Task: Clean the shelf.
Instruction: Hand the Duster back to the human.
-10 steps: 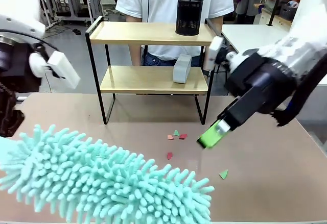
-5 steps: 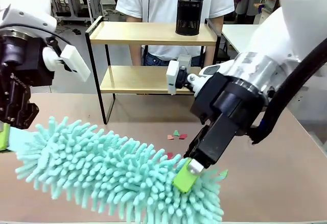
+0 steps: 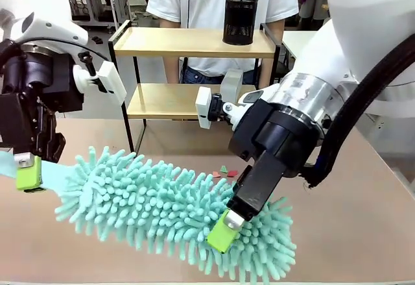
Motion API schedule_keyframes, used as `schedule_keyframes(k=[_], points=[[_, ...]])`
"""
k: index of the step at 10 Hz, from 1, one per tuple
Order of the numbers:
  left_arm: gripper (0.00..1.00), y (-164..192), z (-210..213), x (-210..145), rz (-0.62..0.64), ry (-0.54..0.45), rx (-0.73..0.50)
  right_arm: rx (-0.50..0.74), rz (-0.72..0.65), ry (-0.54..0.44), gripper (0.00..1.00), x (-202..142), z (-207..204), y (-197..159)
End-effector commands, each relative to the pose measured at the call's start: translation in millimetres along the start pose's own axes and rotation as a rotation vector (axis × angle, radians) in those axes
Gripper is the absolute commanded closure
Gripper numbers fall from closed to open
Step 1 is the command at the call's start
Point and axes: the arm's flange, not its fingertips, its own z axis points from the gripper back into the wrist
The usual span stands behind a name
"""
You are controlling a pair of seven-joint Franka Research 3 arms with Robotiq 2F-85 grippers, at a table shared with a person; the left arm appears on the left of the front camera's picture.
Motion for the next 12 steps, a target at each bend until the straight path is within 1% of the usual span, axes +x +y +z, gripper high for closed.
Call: schedule_keyframes(k=[1,2,3,4,6,7,8,12], points=[[0.88,-6.6,0.8,-1.9,-0.054,0.022,-0.020,-0.011,-0.009,-0.015,0.37,7.5,3.2,-0.4],[0.88,-7.0,0.7,-1.7,-0.056,0.026,-0.018,-0.011,-0.006,-0.001,0.66,8.0,3.4,-2.6],[0.88,-6.7,0.5,-2.1,-0.054,0.030,-0.021,-0.009,-0.008,-0.001,0.97,8.1,4.0,-2.9],[0.88,-6.1,0.3,-1.6,-0.054,0.033,-0.026,-0.009,-0.010,0.000,1.00,7.5,4.9,-3.8],[0.88,-7.1,1.5,-3.1,-0.052,0.031,-0.024,-0.010,-0.007,-0.003,1.00,7.1,5.8,-4.6],[0.88,-6.6,1.6,-3.6,-0.051,0.030,-0.022,-0.012,-0.006,-0.002,0.95,6.7,5.9,-4.7],[0.88,-5.9,2.0,-3.6,-0.048,0.030,-0.025,-0.011,-0.003,0.001,1.00,6.9,5.9,-4.5],[0.88,-4.9,3.6,-4.0,-0.049,0.026,-0.027,-0.011,-0.005,0.011,1.00,7.1,6.5,-5.0]])
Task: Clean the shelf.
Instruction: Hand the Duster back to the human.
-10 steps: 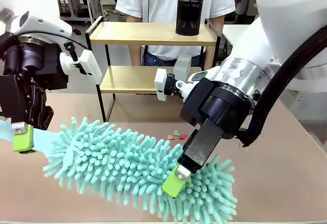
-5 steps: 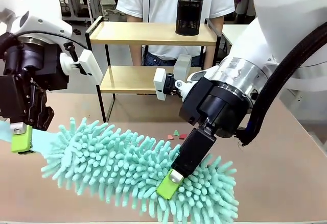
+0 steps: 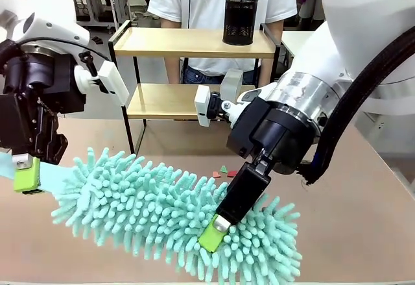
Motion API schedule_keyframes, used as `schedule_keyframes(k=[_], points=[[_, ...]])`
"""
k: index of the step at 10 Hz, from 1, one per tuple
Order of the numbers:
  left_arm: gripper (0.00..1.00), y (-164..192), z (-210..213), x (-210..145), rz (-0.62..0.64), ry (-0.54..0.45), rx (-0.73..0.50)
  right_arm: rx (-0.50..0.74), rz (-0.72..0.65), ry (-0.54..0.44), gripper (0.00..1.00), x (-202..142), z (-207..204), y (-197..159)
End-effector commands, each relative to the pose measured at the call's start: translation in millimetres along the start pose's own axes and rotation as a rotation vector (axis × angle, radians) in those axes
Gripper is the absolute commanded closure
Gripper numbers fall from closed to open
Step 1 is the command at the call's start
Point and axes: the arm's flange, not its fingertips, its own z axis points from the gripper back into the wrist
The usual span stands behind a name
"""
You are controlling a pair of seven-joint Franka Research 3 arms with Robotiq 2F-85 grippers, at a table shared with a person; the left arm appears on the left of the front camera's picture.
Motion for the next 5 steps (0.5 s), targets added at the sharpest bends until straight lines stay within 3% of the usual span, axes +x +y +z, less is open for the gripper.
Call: schedule_keyframes(k=[1,4,5], points=[[0.88,-3.9,6.3,-7.1,-0.013,0.010,-0.012,-0.009,0.001,0.013,1.00,2.5,4.3,-0.9],[0.00,-3.0,6.3,-7.5,-0.012,0.034,-0.017,-0.008,0.000,0.012,1.00,2.0,5.2,-1.9],[0.00,-3.4,7.2,-7.8,-0.008,0.033,-0.016,-0.007,0.001,0.012,1.00,1.9,5.8,-1.9]])
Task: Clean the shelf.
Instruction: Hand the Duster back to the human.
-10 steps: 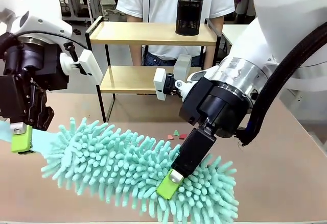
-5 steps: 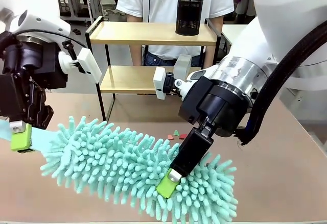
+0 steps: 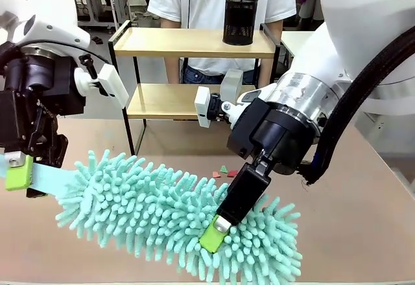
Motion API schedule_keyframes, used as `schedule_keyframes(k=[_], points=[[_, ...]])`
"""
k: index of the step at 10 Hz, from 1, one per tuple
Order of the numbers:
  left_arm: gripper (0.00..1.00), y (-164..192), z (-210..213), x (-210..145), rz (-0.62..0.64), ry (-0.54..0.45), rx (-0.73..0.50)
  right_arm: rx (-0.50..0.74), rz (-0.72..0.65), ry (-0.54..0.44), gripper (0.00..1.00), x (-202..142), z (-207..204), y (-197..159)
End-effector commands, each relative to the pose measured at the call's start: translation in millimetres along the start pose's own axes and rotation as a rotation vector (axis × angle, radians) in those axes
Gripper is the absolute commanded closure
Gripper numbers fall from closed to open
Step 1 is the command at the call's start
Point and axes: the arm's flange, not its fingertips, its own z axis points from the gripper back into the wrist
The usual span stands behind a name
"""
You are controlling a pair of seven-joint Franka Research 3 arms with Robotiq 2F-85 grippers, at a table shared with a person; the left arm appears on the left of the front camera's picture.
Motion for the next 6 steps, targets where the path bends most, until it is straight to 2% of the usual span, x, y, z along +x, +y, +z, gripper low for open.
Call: schedule_keyframes(k=[1,2,3,4,6], points=[[0.00,-5,12,-9,-0.009,0.003,-0.017,-0.002,0.001,0.009,1.00,2,6,-1],[0.05,-5,16,-13,-0.001,-0.025,-0.006,-0.002,0.000,0.010,1.00,2,8,-2],[0.00,-5,23,-23,0.006,-0.060,-0.003,-0.005,-0.005,0.005,1.00,0,12,-2],[0.00,-5,31,-41,0.022,-0.108,0.003,-0.012,-0.015,0.000,1.00,-4,19,-3],[0.00,-10,47,-104,0.075,-0.262,0.017,0.000,-0.030,-0.049,1.00,-36,68,0]])
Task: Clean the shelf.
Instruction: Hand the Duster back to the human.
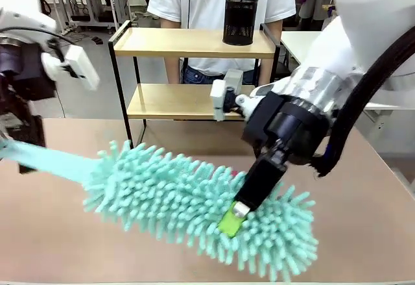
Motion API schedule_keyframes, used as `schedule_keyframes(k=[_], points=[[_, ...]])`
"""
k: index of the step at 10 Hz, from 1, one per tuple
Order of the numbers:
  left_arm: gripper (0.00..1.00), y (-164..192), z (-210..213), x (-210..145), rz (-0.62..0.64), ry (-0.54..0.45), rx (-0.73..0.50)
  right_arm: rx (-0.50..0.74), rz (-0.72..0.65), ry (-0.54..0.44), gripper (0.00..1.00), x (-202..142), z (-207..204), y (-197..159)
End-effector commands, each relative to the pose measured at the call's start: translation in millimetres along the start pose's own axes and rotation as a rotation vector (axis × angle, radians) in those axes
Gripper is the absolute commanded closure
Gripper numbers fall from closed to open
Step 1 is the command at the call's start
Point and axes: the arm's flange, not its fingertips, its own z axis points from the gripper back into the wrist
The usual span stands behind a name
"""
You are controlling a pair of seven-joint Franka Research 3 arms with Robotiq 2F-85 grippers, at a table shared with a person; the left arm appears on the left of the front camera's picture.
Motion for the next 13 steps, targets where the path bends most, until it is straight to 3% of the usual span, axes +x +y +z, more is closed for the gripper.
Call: schedule_keyframes(k=[1,2,3,4,5,6,7,8,10,11,13], points=[[0.00,-15,27,-69,0.029,-0.207,0.005,0.045,-0.010,-0.128,1.00,-42,73,6],[0.00,-10,46,-106,0.100,-0.453,0.059,0.032,-0.049,-0.294,1.00,-66,114,2],[0.00,-2,58,-140,0.034,-0.633,-0.021,0.051,-0.036,-0.458,1.00,-91,148,-4],[0.00,15,69,-168,0.106,-0.906,-0.002,0.086,-0.032,-0.645,1.00,-122,180,-13],[0.00,32,75,-181,0.162,-1.109,0.012,0.134,-0.064,-0.828,1.00,-150,204,-23],[0.00,49,81,-185,0.142,-1.216,-0.035,0.133,-0.124,-0.994,1.00,-175,226,-41],[0.00,67,85,-185,0.143,-1.268,-0.061,0.174,-0.193,-1.090,1.00,-192,240,-62],[0.00,87,89,-184,0.124,-1.293,-0.082,0.134,-0.344,-1.207,1.00,-205,253,-96],[0.00,108,93,-178,0.110,-1.317,-0.211,0.221,-0.488,-1.285,1.00,-224,263,-160],[0.00,101,92,-203,0.181,-1.310,-0.121,0.210,-0.588,-1.254,1.00,-230,261,-193],[0.00,101,92,-203,0.181,-1.310,-0.121,0.294,-0.636,-1.153,1.00,-233,247,-241]])
